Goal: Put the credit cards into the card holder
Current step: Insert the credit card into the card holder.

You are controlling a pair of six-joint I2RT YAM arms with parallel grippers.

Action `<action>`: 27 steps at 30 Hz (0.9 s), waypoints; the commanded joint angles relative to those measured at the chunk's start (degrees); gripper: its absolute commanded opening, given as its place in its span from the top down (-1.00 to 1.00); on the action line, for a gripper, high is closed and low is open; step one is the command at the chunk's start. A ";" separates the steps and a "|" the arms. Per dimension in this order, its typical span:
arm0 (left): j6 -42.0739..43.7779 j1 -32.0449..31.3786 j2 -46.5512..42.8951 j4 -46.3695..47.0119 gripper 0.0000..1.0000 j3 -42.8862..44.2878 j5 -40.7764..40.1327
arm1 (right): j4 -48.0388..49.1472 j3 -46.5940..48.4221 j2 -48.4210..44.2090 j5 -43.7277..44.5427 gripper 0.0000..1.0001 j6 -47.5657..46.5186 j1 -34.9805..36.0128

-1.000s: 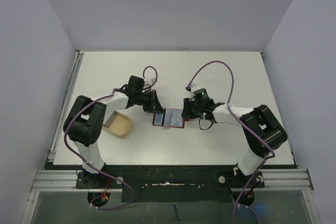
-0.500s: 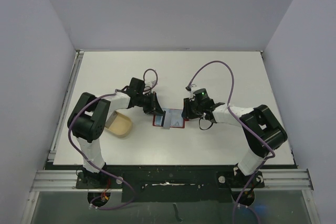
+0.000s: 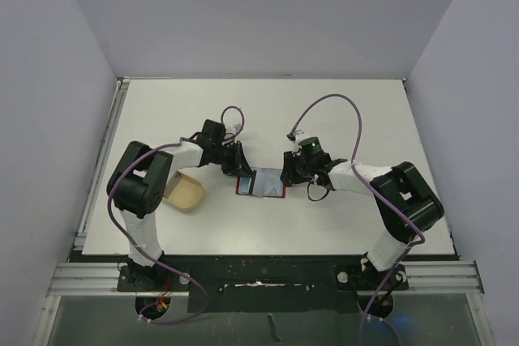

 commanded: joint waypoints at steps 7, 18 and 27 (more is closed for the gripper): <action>-2.79 -1.56 1.47 3.87 1.00 1.54 -4.40 | 2.00 -1.18 -0.08 0.54 0.49 1.02 0.48; -6.86 -2.12 0.02 8.89 1.00 -1.10 -8.58 | 2.79 -1.68 0.39 0.58 0.49 4.81 0.46; -9.90 -3.09 -1.22 13.94 1.00 -4.57 -10.14 | 4.64 -3.26 0.71 0.53 0.48 9.63 0.42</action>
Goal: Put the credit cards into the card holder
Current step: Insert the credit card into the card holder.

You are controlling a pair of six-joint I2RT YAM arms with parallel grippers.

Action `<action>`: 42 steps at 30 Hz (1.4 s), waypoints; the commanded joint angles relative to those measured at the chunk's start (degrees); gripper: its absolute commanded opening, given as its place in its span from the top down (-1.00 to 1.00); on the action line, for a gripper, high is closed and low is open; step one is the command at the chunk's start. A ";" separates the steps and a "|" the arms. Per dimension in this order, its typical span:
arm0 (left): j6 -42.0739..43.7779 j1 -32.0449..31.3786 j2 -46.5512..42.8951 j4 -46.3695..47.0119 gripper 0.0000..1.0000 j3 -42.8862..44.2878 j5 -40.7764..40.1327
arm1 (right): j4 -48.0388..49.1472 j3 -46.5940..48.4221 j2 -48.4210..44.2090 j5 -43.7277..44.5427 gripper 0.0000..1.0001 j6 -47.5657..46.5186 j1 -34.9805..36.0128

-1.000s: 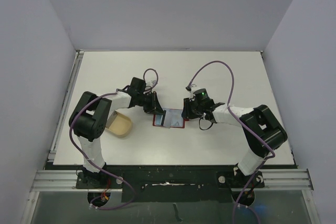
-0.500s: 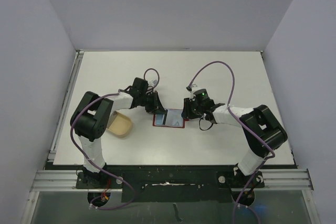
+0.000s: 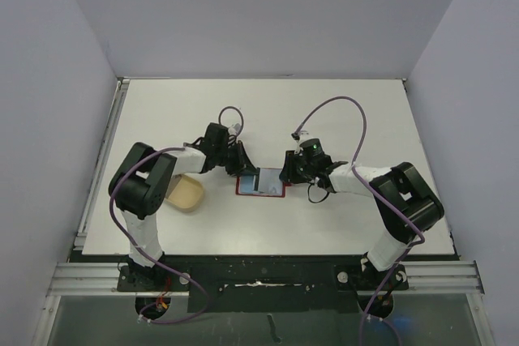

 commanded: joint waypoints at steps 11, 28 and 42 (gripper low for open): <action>-3.42 -1.69 -4.79 6.46 0.56 -3.63 -7.01 | -1.68 -0.43 -1.48 0.90 0.36 5.40 0.19; -0.44 -3.23 -8.59 2.72 0.28 -4.80 -9.17 | -6.98 -0.65 -6.29 1.43 0.12 5.35 0.31; -1.38 -5.76 -6.42 4.92 0.28 -5.01 -8.28 | -3.03 -1.62 -4.08 -0.65 0.43 6.09 0.71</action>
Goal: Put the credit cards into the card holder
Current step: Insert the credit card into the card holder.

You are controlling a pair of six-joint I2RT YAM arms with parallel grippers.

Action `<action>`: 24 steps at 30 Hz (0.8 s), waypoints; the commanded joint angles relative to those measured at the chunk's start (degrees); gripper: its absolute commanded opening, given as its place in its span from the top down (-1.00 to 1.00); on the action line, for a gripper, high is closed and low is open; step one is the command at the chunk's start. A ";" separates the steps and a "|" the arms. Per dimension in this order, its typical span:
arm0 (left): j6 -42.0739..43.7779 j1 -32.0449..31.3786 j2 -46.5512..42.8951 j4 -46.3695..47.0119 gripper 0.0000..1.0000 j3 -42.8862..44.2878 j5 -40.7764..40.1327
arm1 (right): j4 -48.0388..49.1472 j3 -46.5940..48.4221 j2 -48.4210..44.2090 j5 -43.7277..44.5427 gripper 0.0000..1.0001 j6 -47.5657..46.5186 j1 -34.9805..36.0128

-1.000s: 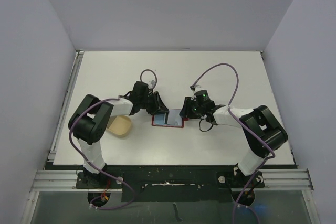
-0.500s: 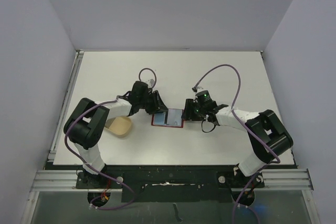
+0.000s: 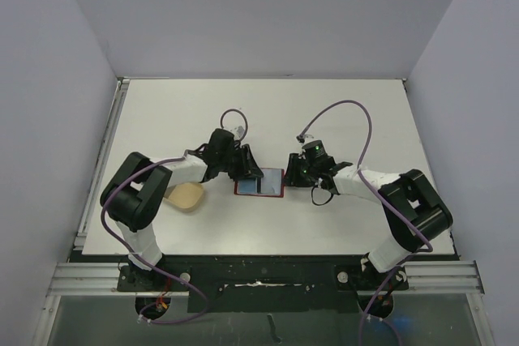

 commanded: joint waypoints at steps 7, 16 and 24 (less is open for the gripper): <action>-1.48 -1.47 2.76 6.20 0.29 0.96 2.24 | 5.26 -1.12 0.88 -1.59 0.47 0.54 0.80; -3.74 -3.58 2.75 9.98 0.30 2.30 3.24 | 6.77 -1.15 1.75 -1.59 0.53 -0.43 0.76; -4.33 -4.60 2.50 10.62 0.32 2.19 3.07 | 4.87 -0.51 0.99 0.94 0.57 -1.87 0.64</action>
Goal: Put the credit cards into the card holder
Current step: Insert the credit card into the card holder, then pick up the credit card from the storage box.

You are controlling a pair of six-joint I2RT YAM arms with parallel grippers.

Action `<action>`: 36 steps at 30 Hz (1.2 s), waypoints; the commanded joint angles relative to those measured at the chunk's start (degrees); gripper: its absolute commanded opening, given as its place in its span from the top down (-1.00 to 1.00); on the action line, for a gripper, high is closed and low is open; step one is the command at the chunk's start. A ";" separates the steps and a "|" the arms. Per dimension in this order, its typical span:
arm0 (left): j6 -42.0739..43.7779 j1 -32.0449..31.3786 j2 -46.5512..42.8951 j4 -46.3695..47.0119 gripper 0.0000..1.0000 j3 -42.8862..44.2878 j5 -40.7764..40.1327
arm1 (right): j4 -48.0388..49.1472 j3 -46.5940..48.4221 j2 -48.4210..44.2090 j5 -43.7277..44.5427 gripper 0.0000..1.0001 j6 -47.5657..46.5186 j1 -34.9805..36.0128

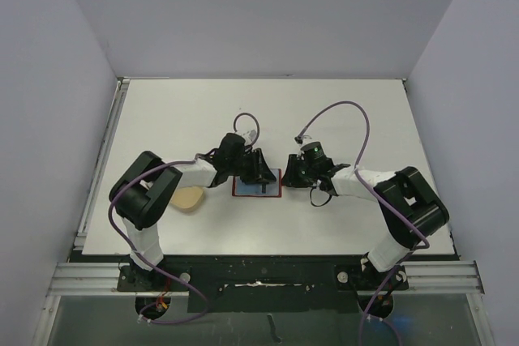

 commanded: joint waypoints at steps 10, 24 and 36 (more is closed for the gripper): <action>5.77 0.34 -7.38 -7.44 0.16 4.26 -4.18 | -2.31 -0.14 -4.60 4.02 0.61 -2.97 -1.72; 27.43 6.78 -26.05 -37.18 -0.20 10.00 -27.34 | -5.68 0.63 -11.54 4.18 0.14 -1.85 -1.65; 46.25 10.52 -35.13 -43.24 -0.20 4.71 -45.91 | -10.29 3.59 -21.69 2.84 -0.42 -2.77 -1.69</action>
